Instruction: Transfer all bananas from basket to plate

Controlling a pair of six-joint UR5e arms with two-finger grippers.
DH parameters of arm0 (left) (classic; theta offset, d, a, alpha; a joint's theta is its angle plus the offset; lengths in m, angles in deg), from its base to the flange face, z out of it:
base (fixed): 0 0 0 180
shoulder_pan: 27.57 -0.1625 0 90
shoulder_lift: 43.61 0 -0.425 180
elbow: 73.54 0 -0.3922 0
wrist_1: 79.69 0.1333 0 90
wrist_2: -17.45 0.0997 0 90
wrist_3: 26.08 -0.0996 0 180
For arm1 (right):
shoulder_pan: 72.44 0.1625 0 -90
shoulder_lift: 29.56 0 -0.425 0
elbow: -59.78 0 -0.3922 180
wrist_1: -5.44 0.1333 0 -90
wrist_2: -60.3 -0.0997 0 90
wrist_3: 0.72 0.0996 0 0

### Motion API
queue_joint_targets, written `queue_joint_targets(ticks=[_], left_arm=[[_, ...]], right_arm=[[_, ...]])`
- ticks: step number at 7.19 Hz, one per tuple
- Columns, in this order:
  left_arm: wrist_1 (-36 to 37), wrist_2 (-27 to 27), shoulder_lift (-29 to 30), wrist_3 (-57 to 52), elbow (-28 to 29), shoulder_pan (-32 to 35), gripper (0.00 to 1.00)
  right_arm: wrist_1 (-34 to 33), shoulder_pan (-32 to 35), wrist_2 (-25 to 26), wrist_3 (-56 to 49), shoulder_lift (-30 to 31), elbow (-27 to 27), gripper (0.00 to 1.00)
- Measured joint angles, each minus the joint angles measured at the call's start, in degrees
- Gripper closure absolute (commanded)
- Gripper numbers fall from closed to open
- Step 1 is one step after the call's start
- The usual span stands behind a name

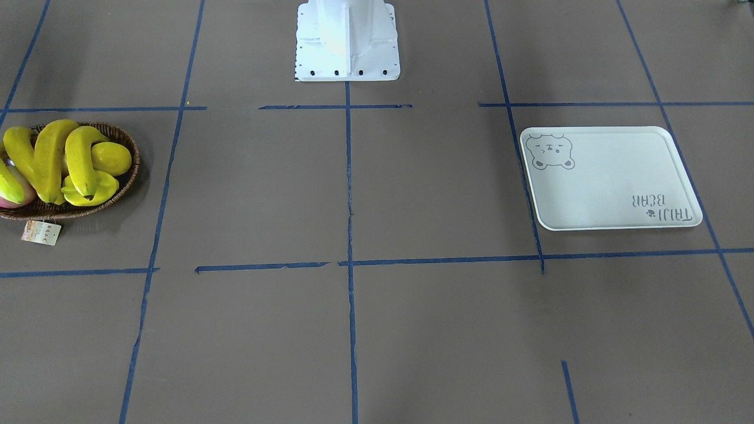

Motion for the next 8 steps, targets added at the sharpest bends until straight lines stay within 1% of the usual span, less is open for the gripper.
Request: queue_joint_targets(ticks=[2,3,4,5,8], left_arm=[[-0.1,-0.1,0.1,-0.1,0.2,0.0,0.0],[-0.2,-0.2,0.2,-0.1,0.4,0.0,0.0],[-0.2,-0.2,0.2,0.0,0.5,-0.1,0.0],[-0.2,-0.2,0.2,-0.1,0.5,-0.1,0.0],[-0.2,-0.3,0.2,-0.1,0.5,-0.1,0.0]], right_arm=[[0.2,-1.9,-0.4,-0.2,-0.3,0.0,0.0],[1.4,-3.6,-1.1,-0.2,-0.8,0.1,0.01],[5.1,-5.2,-2.1,-0.3,-1.1,0.6,0.01],[10.2,-6.5,-3.0,-0.4,-1.2,1.9,0.01],[22.8,-9.3,-8.9,-1.7,-1.3,8.6,0.01]])
